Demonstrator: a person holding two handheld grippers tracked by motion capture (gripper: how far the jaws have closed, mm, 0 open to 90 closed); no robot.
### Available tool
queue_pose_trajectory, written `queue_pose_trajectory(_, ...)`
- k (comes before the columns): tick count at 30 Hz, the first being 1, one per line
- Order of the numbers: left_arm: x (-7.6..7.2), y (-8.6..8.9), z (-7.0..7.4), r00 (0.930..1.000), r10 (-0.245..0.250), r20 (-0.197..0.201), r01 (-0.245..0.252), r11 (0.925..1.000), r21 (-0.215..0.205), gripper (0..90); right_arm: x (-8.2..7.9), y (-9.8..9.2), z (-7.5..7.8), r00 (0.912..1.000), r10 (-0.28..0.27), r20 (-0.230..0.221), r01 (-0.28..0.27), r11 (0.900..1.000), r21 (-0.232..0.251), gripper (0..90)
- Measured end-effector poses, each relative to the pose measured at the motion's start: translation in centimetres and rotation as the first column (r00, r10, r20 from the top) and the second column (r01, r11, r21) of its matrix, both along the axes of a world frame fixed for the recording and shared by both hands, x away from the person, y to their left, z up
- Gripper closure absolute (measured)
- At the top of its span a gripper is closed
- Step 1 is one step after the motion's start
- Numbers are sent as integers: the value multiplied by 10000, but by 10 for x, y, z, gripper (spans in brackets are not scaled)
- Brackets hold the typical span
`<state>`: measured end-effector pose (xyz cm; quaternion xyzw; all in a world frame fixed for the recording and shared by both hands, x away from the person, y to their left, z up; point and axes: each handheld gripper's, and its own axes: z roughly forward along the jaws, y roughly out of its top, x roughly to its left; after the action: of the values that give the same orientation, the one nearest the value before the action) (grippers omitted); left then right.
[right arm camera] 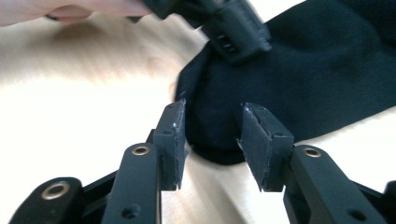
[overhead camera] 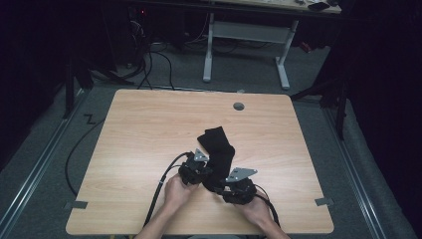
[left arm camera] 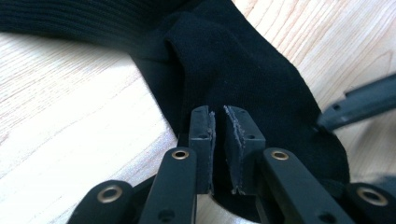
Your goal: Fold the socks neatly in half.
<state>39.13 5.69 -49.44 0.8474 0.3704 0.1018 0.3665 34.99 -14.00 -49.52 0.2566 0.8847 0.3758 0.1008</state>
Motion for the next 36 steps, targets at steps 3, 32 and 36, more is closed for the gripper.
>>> queue_pose_trajectory(3, -1, -1, 0, 10000, -28, 80, 27, 9999, 125, 807, -4, -1, 2, 10000, 10, 70, -11, 9998, 174, 599)
queue_pose_trajectory(32, -45, 3, 2, 9983, -487, 311, 481, 9986, 205, 613, 33, 6, 12, 9805, -1929, 373, 1898, 9790, 740, 625)
queue_pose_trajectory(36, -44, 8, 9, 9982, -140, 589, 143, 9999, -56, 591, 50, 13, 13, 9732, -2289, 237, 2265, 9711, 758, 623)
